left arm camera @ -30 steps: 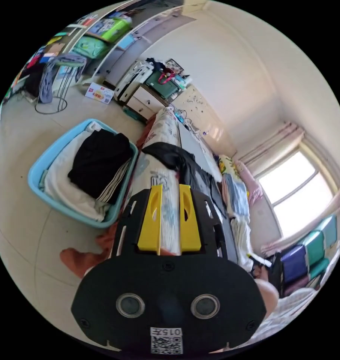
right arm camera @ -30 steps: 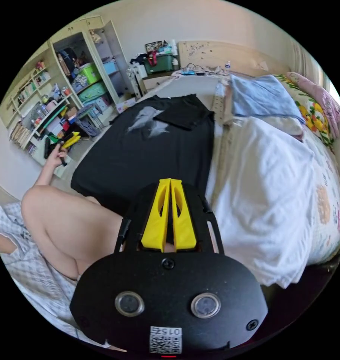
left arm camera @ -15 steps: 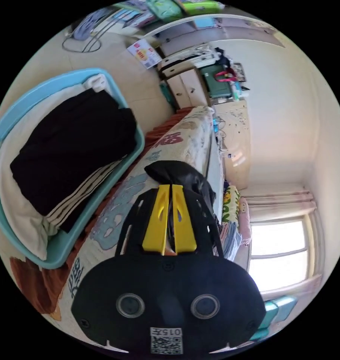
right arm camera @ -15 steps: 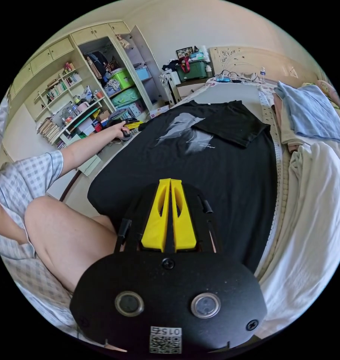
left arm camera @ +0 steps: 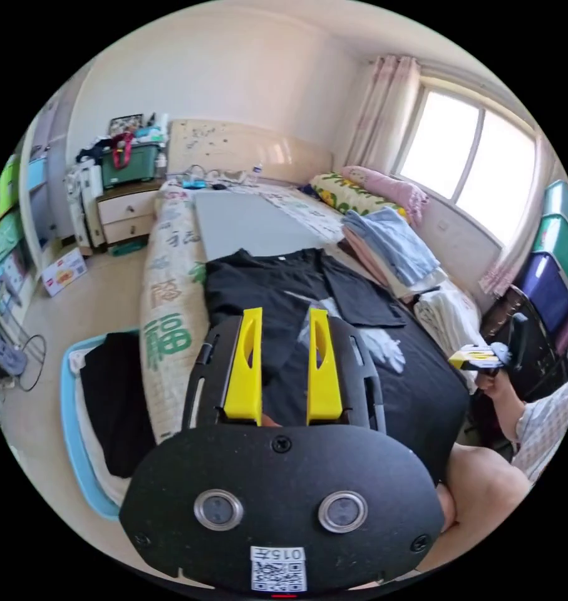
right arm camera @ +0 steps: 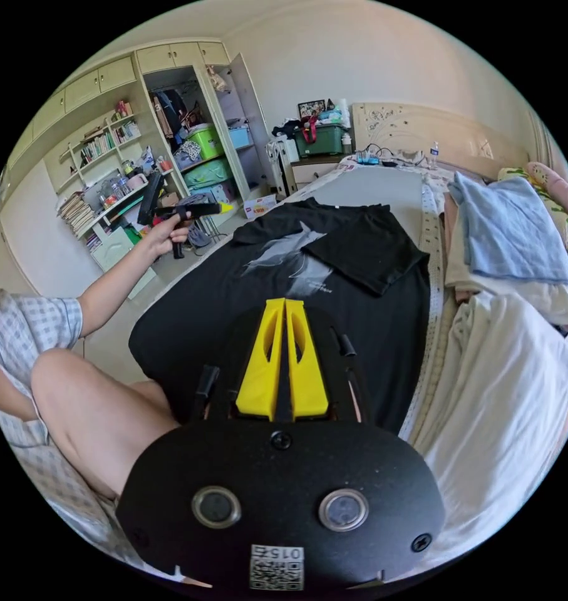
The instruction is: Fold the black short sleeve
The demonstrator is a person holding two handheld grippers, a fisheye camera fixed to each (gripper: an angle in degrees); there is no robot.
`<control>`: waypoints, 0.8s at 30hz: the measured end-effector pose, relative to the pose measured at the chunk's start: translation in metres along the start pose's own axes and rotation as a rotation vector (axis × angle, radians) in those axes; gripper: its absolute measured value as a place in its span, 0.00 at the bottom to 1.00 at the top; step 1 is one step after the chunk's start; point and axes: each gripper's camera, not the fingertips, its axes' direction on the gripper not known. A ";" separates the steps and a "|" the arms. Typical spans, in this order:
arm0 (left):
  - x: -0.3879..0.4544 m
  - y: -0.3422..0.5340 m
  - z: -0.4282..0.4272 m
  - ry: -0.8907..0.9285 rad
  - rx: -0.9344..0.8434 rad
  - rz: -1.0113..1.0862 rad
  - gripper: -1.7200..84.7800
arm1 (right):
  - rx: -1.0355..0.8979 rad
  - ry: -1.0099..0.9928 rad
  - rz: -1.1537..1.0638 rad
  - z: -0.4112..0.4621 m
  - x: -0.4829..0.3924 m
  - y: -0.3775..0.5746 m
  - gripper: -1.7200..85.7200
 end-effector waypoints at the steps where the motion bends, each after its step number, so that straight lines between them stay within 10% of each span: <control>1: -0.007 0.007 0.001 -0.060 -0.011 -0.026 0.15 | 0.005 0.004 -0.008 0.010 0.007 -0.023 0.03; 14: 0.041 0.023 0.092 -0.169 -0.234 0.157 0.08 | -0.366 0.044 0.055 0.309 0.020 -0.338 0.07; 24: 0.074 0.014 0.098 0.031 -0.176 0.225 0.07 | -0.286 0.322 -0.079 0.279 -0.009 -0.401 0.01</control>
